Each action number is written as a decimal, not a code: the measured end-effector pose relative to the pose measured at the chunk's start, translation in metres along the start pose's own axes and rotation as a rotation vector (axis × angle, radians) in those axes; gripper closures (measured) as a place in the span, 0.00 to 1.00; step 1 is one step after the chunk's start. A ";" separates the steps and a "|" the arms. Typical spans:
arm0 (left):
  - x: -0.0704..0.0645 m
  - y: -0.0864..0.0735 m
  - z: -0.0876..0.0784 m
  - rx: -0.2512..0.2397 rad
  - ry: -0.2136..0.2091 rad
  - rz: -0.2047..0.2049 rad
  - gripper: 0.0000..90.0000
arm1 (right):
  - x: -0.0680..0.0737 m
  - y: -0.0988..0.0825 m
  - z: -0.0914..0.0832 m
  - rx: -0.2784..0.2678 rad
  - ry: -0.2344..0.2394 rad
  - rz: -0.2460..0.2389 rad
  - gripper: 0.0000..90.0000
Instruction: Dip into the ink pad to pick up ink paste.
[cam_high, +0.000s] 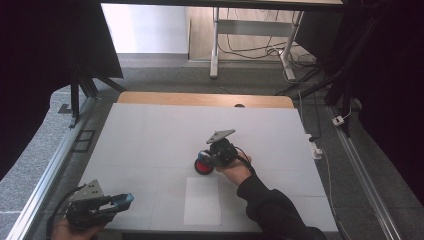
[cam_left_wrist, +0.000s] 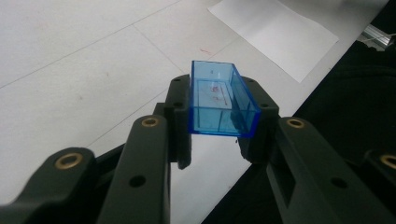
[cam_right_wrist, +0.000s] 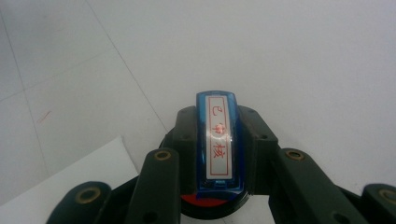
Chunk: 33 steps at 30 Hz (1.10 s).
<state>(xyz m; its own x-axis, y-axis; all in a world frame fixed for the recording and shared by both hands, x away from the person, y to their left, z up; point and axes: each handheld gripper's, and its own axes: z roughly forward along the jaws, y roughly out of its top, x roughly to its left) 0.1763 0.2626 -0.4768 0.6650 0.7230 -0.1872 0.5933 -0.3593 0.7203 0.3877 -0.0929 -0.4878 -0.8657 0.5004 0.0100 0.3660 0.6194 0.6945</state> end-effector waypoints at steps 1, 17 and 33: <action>0.000 0.000 0.000 0.001 -0.001 0.000 0.75 | 0.000 0.000 0.000 -0.003 -0.001 0.000 0.79; 0.001 0.000 -0.001 -0.006 -0.006 -0.011 0.75 | 0.009 0.003 -0.027 -0.060 0.051 -0.022 0.79; 0.002 0.000 -0.001 -0.007 -0.009 -0.016 0.75 | 0.023 -0.002 -0.057 -0.118 0.103 0.001 0.79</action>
<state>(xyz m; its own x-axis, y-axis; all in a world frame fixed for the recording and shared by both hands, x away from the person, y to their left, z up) 0.1769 0.2650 -0.4767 0.6595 0.7232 -0.2051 0.6008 -0.3430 0.7221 0.3480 -0.1171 -0.4481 -0.8981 0.4324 0.0807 0.3298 0.5406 0.7739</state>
